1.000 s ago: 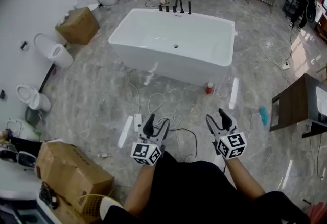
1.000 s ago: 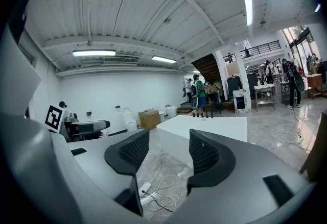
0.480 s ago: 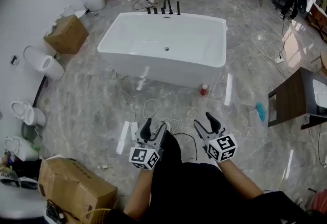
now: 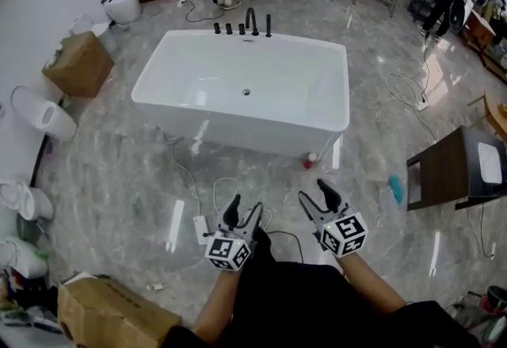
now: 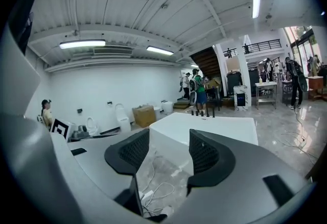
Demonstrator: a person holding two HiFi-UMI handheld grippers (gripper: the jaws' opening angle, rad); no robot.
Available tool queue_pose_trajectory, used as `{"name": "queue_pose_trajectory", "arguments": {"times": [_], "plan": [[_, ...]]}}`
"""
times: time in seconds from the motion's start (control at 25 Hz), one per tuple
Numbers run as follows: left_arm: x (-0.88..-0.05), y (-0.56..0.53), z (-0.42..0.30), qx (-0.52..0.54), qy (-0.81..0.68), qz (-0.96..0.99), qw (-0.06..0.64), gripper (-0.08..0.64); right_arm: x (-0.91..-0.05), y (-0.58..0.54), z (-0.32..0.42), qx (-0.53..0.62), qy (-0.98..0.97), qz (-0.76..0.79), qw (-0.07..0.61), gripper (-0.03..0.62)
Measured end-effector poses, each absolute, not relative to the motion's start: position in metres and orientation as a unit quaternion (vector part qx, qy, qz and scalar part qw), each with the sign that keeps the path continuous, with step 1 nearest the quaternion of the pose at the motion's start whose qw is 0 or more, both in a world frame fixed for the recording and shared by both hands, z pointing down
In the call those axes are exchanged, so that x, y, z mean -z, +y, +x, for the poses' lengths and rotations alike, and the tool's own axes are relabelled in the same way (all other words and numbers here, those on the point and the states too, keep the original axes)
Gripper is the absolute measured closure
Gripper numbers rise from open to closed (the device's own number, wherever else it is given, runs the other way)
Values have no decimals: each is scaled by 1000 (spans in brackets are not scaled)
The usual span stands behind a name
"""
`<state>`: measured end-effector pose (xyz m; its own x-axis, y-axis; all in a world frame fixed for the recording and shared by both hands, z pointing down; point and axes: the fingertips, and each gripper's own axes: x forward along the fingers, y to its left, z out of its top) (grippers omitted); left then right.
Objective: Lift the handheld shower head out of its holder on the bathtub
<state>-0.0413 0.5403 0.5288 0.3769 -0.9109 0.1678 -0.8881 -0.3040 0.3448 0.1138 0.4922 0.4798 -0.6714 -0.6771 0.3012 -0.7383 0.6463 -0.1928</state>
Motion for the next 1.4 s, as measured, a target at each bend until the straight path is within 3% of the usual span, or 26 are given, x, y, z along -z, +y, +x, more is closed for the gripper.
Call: {"name": "queue_pose_trajectory", "arguments": {"times": [0.48, 0.92, 1.4], "plan": [[-495, 409, -111, 37, -503, 847, 168, 307, -474, 365, 9, -156, -891, 412, 112, 377], [-481, 340, -154, 51, -481, 863, 144, 305, -461, 287, 42, -141, -840, 514, 100, 379], [-494, 304, -177, 55, -488, 857, 157, 305, -487, 273, 33, -160, -835, 511, 127, 378]]}}
